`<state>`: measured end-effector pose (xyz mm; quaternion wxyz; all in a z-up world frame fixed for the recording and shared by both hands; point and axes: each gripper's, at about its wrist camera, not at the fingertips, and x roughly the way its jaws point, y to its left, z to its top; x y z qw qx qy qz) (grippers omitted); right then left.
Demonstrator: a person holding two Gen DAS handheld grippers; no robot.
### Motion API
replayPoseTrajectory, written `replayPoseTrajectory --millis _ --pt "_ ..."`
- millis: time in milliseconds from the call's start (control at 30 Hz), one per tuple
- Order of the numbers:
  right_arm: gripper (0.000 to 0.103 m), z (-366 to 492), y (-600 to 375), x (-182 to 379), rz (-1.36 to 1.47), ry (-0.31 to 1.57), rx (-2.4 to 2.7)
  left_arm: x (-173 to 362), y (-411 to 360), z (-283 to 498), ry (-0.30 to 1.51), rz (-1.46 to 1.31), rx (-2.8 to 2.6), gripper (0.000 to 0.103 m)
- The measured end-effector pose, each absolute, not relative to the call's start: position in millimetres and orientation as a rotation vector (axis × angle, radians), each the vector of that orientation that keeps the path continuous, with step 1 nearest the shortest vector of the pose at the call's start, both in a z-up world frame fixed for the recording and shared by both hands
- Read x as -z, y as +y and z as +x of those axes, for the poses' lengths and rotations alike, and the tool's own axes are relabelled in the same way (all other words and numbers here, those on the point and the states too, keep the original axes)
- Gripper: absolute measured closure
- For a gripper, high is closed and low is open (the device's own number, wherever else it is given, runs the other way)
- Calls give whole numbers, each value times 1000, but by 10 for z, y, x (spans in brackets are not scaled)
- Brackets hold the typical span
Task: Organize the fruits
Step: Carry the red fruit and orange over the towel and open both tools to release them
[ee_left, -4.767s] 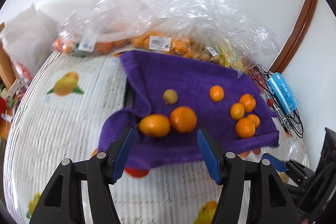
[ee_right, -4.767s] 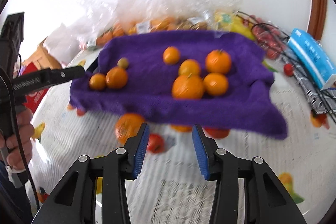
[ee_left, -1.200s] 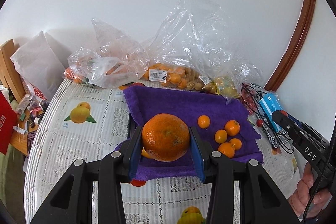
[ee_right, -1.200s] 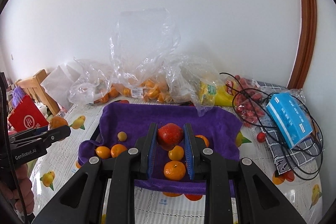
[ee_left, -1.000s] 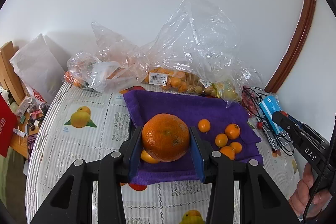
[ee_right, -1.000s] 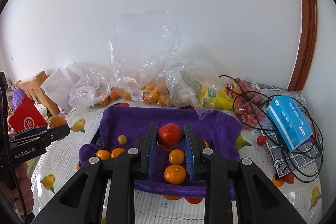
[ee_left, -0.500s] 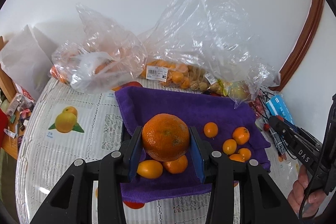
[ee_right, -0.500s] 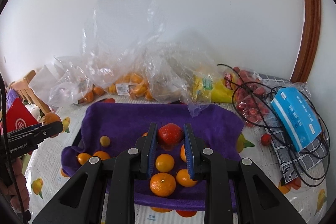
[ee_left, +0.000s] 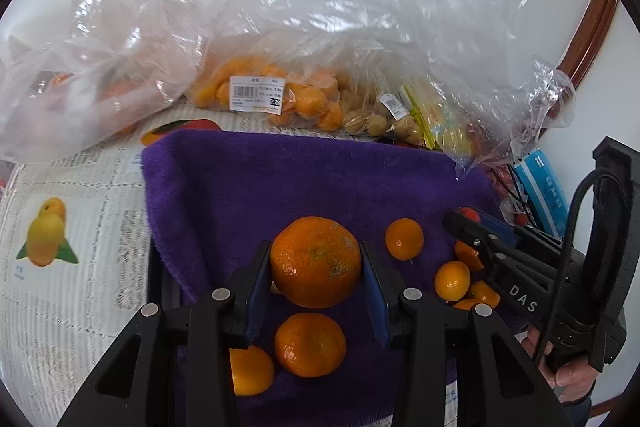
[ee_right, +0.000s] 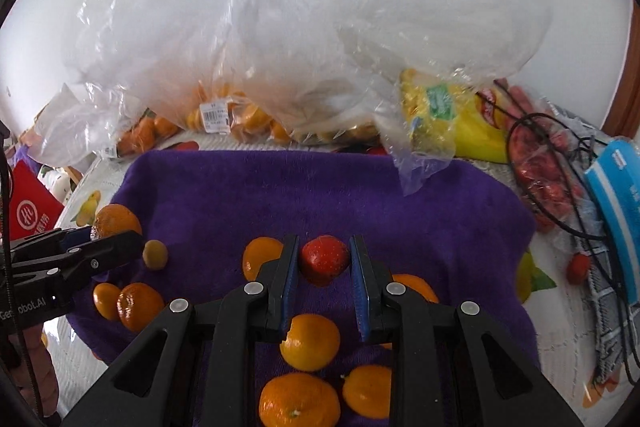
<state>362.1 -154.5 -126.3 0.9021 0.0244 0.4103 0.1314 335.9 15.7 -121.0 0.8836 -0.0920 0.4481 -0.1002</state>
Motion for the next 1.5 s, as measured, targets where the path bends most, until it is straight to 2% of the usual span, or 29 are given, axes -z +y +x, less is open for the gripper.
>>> replayPoseTrajectory --millis 200,500,633,700,833,1100,1167,1300,1500 --pt "78 3667 -1490 1460 36 893 -292 1349 104 3455 945 -190 223 63" --pt "77 3656 -1509 1420 22 881 -294 1380 74 3466 927 -170 223 63" --pt "63 3605 -1561 1352 20 865 -293 1386 30 3461 923 -151 223 62" --pt "63 3575 -1576 1331 19 855 -285 1380 13 3450 923 -145 223 62" --pt "63 3517 -1624 1282 40 853 -274 1333 -1 3392 920 -149 234 47" --pt "61 3345 -1676 1054 61 826 -237 1076 37 3153 881 -112 205 42" --pt "51 3270 -1697 958 74 820 -228 992 70 3064 870 -115 196 40" --pt "47 3071 -1749 720 97 797 -200 767 123 2806 845 -115 171 36" --pt "35 2532 -1928 283 133 742 -143 391 105 2289 795 -107 152 25"
